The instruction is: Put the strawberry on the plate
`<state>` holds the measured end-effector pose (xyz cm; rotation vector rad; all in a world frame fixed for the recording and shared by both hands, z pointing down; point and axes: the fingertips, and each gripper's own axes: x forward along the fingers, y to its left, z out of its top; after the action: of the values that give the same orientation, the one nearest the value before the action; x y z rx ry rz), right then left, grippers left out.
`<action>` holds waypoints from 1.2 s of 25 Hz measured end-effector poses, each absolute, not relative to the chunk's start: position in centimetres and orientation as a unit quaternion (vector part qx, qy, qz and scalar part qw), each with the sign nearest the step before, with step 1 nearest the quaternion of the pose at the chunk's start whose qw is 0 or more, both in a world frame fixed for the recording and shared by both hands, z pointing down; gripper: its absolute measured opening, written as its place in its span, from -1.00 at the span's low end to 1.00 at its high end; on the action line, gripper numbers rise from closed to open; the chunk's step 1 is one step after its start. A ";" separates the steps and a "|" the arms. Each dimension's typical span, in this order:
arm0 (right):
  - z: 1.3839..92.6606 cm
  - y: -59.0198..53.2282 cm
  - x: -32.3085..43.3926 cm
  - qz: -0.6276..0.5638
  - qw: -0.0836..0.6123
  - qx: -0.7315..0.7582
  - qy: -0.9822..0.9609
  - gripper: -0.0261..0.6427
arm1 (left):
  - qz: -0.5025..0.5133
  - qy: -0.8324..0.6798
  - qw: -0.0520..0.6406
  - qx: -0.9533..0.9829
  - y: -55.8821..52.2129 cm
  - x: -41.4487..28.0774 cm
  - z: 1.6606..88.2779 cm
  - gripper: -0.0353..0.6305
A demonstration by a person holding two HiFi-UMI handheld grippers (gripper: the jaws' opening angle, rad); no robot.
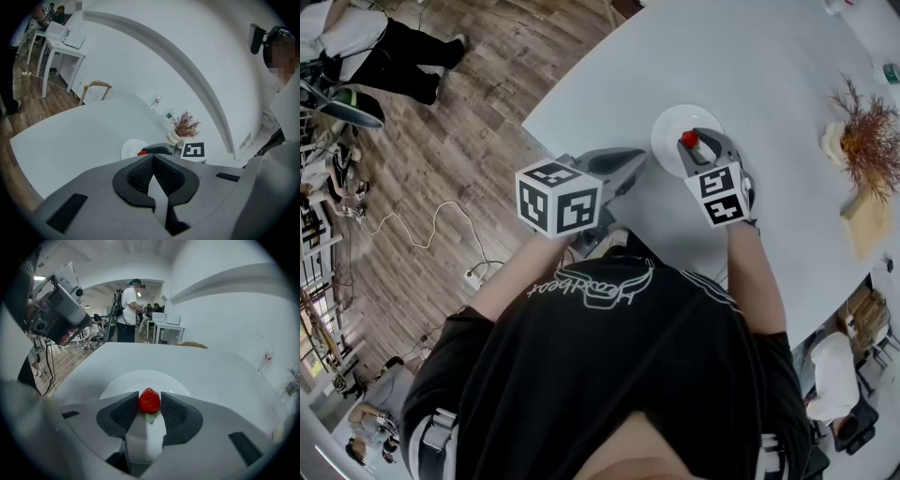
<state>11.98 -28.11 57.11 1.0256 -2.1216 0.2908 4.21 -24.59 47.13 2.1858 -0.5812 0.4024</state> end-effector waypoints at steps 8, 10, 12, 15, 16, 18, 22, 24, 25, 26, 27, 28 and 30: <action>57.1 -28.1 12.0 0.118 0.370 0.403 -0.829 -0.51 | 0.159 -0.234 0.409 0.867 -24.4 3.9 47.1 -0.88; 57.0 -28.2 12.1 0.118 0.368 0.406 -0.828 -0.50 | 0.158 -0.235 0.409 0.867 -24.4 3.8 47.1 -0.88; 56.8 -28.2 12.2 0.117 0.366 0.408 -0.828 -0.48 | 0.158 -0.236 0.409 0.868 -24.3 3.6 47.0 -0.88; 56.2 -28.0 12.4 0.114 0.362 0.413 -0.828 -0.46 | 0.156 -0.235 0.406 0.869 -24.0 3.5 46.7 -0.88; 55.9 -27.8 12.5 0.112 0.361 0.415 -0.827 -0.46 | 0.156 -0.235 0.405 0.869 -23.8 3.5 46.6 -0.88; 55.4 -27.5 12.4 0.108 0.358 0.420 -0.827 -0.45 | 0.156 -0.235 0.404 0.871 -23.4 3.3 46.3 -0.88; 54.0 -26.6 12.3 0.102 0.350 0.433 -0.824 -0.44 | 0.153 -0.232 0.397 0.875 -22.6 2.8 45.5 -0.88; 53.0 -26.1 12.2 0.096 0.345 0.440 -0.823 -0.44 | 0.151 -0.230 0.392 0.878 -22.2 2.5 45.0 -0.88; 52.5 -25.7 12.0 0.093 0.342 0.444 -0.823 -0.44 | 0.151 -0.229 0.390 0.879 -21.9 2.4 44.8 -0.88; 51.9 -25.3 11.9 0.089 0.338 0.448 -0.823 -0.44 | 0.150 -0.227 0.387 0.881 -21.5 2.3 44.5 -0.88; 51.3 -24.9 11.8 0.087 0.333 0.453 -0.822 -0.44 | 0.150 -0.224 0.385 0.883 -21.1 2.2 44.3 -0.88; 50.6 -24.4 11.8 0.086 0.326 0.459 -0.822 -0.44 | 0.148 -0.221 0.383 0.885 -20.7 2.1 44.1 -0.88; 49.4 -23.3 11.5 0.088 0.309 0.469 -0.823 -0.44 | 0.147 -0.215 0.377 0.889 -19.7 2.0 43.8 -0.88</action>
<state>11.46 -23.33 49.43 1.2387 -2.1756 0.2315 1.96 -19.71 43.78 2.2729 -0.5506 0.3747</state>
